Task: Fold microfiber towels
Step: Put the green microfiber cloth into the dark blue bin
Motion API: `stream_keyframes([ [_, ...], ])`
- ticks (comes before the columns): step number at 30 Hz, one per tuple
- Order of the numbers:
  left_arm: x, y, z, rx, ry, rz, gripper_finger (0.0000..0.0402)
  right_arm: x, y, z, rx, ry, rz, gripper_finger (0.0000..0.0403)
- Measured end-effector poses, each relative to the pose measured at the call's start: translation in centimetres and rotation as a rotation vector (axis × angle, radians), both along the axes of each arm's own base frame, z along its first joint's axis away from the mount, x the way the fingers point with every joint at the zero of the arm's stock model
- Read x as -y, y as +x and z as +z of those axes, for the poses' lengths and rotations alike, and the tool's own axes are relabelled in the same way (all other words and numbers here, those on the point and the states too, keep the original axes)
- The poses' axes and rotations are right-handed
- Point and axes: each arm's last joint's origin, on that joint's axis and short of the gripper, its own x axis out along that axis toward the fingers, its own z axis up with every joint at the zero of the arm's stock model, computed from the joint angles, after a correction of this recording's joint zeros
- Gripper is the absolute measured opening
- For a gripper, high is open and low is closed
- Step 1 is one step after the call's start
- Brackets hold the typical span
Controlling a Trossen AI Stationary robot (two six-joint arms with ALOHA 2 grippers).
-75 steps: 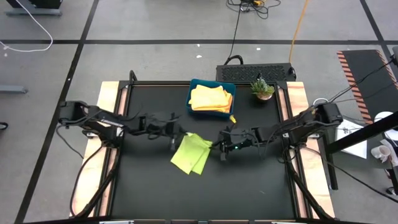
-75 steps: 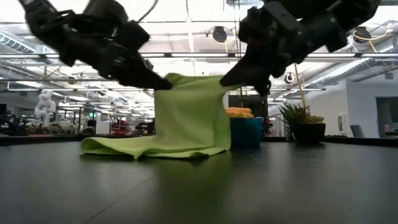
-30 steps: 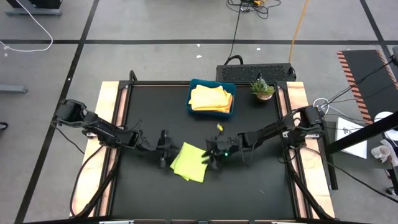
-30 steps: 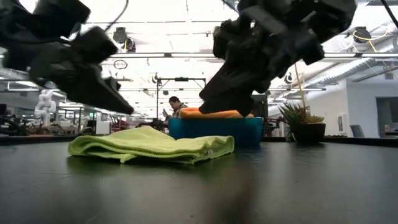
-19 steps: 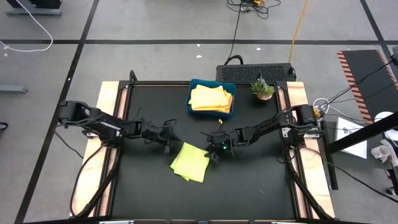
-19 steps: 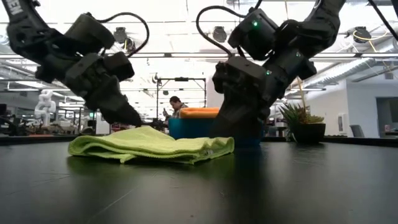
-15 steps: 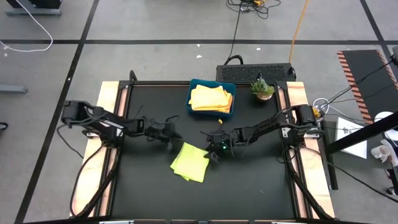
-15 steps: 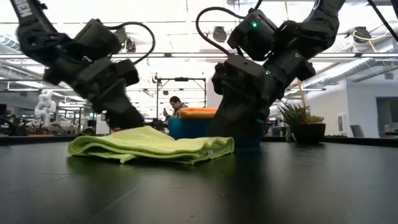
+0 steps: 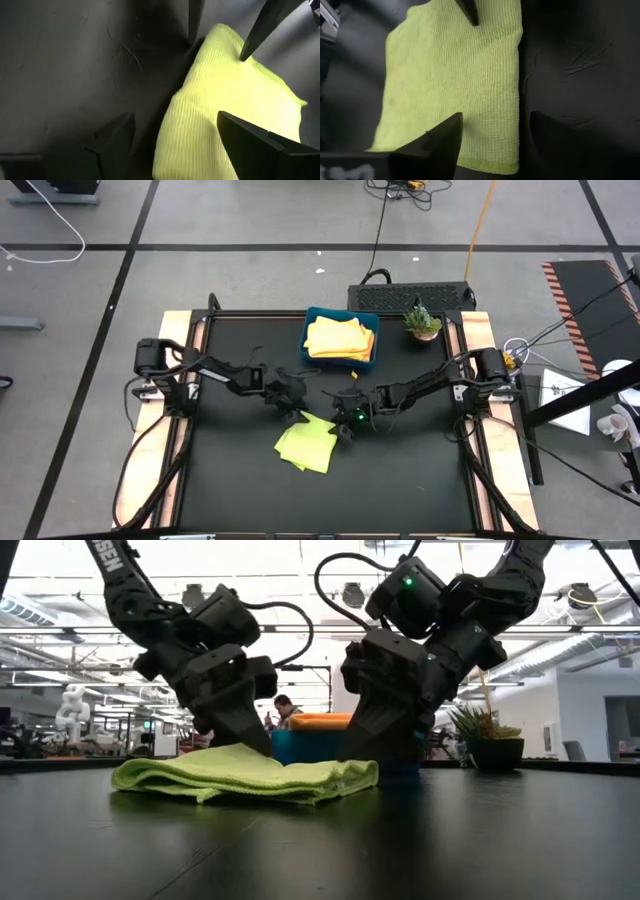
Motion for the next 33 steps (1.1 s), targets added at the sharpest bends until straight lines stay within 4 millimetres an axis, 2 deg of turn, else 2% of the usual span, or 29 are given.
stream_keyframes([
  [3, 0.0, 0.2, -0.1, -0.003, 0.003, -0.004, 0.0263, 0.0, -0.1, -0.1, -0.01, -0.034, 0.026, 0.0196],
  [6, -0.1, 0.1, 0.1, 0.001, 0.019, -0.015, 0.0217, 0.0, -0.3, -0.4, -0.032, -0.075, 0.039, 0.0153],
  [13, -0.1, -0.3, -0.2, -0.021, 0.04, -0.089, 0.0062, 0.1, -0.5, -0.5, -0.033, -0.131, 0.086, 0.0033],
  [15, -0.1, -0.3, -0.1, -0.015, 0.037, -0.097, 0.002, 0.1, -0.5, -0.4, -0.028, -0.143, 0.104, 0.0009],
  [19, 0.1, -0.1, 1.3, 0.029, 0.044, -0.135, 0.0007, 0.1, -0.6, 0.9, 0.016, -0.158, 0.123, 0.0007],
  [22, 0.0, 0.3, 3.9, 0.129, 0.121, -0.136, 0.0005, 0.1, -1.0, 2.5, 0.052, -0.19, 0.147, 0.0002],
  [28, -1.1, 0.2, 8.9, 0.241, 0.343, -0.068, 0.0003, 0.9, -2.8, 7.3, 0.12, -0.342, 0.092, 0.0001],
  [33, -2.3, -0.2, 12.9, 0.331, 0.477, -0.01, 0.0002, 2.2, -4.6, 11.6, 0.237, -0.447, 0.02, 0.0001],
])
